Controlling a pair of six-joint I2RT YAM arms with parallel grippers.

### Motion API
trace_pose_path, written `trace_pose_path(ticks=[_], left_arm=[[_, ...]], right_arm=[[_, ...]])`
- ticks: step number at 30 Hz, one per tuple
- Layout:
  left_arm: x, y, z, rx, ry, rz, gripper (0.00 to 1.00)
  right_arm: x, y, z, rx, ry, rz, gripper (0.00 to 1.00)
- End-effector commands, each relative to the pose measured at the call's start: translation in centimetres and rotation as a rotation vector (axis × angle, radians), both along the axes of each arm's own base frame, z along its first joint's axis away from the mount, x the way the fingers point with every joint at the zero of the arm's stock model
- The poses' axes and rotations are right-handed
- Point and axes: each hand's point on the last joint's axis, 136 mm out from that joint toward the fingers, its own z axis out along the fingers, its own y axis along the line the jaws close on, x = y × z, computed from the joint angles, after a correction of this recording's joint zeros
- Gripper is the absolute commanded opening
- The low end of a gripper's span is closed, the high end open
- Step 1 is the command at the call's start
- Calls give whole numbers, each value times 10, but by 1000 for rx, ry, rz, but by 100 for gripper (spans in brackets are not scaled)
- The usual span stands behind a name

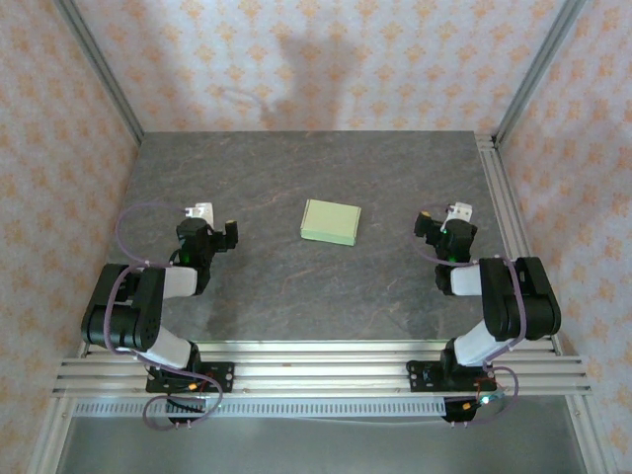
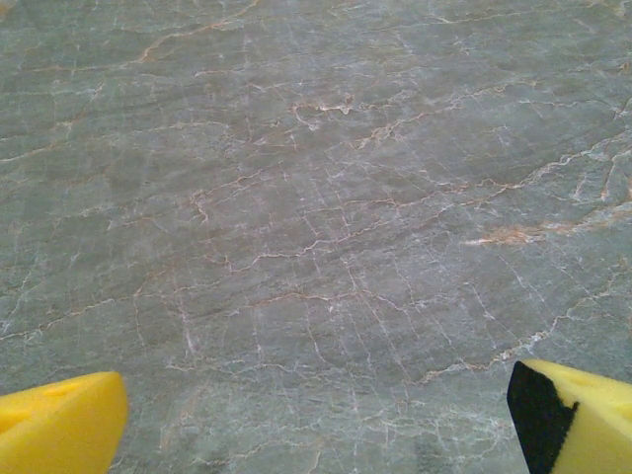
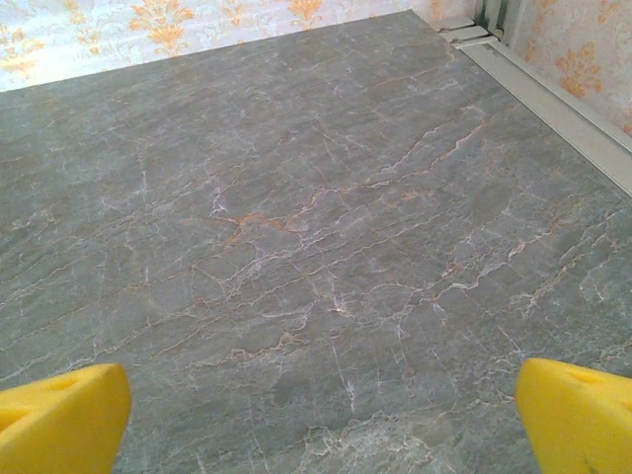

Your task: Fold the paper box

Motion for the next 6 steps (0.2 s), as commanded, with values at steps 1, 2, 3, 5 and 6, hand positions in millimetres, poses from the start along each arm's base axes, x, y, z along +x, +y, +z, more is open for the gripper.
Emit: trace_pose_path(ticks=[1,2,3,5,6], left_arm=[[10,2,21,22,-66,18,100],[10,2,21,23,-67,17,100],[10,2,21,23,-66,18,100],[10,2,21,23,-66,18,100],[10,3,21,22,-67,19,100]], right_arm=[[1,-3,8,11,-36,-17,99],[1,-3,9,11,-40,-17,99],[0,-3,8,10,-41,-17,99],[-1,-2,9,10,-50,-16,99],[-1,-2,9,10,-51,-16,99]])
